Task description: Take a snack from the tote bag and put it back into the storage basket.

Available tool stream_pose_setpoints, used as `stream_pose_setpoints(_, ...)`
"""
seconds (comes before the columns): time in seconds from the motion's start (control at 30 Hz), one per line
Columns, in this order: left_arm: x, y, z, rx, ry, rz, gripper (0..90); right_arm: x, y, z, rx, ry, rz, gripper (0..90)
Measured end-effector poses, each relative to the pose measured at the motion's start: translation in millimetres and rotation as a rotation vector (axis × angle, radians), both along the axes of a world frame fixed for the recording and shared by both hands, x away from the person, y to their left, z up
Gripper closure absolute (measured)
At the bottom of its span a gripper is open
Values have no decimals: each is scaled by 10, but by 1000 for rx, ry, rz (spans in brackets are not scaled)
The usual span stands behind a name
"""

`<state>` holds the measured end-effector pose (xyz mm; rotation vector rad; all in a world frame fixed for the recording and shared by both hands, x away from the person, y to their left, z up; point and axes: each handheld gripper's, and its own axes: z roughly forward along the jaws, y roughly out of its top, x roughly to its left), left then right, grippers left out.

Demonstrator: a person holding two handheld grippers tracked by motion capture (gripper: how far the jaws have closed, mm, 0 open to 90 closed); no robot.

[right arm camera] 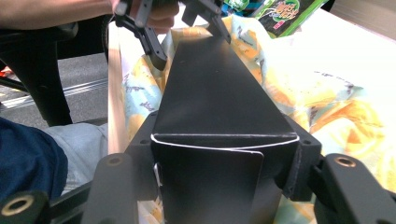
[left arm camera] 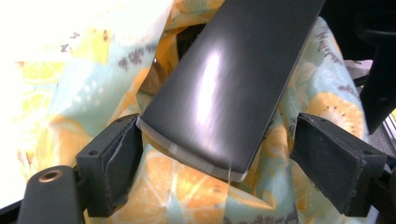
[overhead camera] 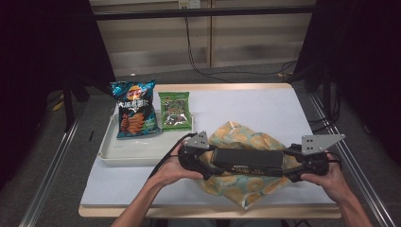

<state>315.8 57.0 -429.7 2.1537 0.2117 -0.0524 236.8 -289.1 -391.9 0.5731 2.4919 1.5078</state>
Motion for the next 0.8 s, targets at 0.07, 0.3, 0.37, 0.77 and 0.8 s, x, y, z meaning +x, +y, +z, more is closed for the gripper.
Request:
stream_pose_setpoints(0.07, -10, 2, -39, 12, 4, 1, 155, -11, -22, 26, 11, -9, -2, 439)
stream_pose_setpoints(0.3, -8, 67, 188, -96, -18, 28, 152, -2, -29, 120, 43, -33, -10, 438)
stream_pose_setpoints(0.37, 11, 75, 262, -108, -26, 31, 149, -2, -7, 154, 52, -39, -1, 438)
stream_pose_setpoints(0.77, 35, -51, 312, -53, -72, -51, 186, 76, 167, 157, 49, -43, 42, 438)
stream_pose_setpoints(0.8, 42, -57, 304, -52, -67, -56, 186, 78, 170, 156, 48, -43, 45, 438)
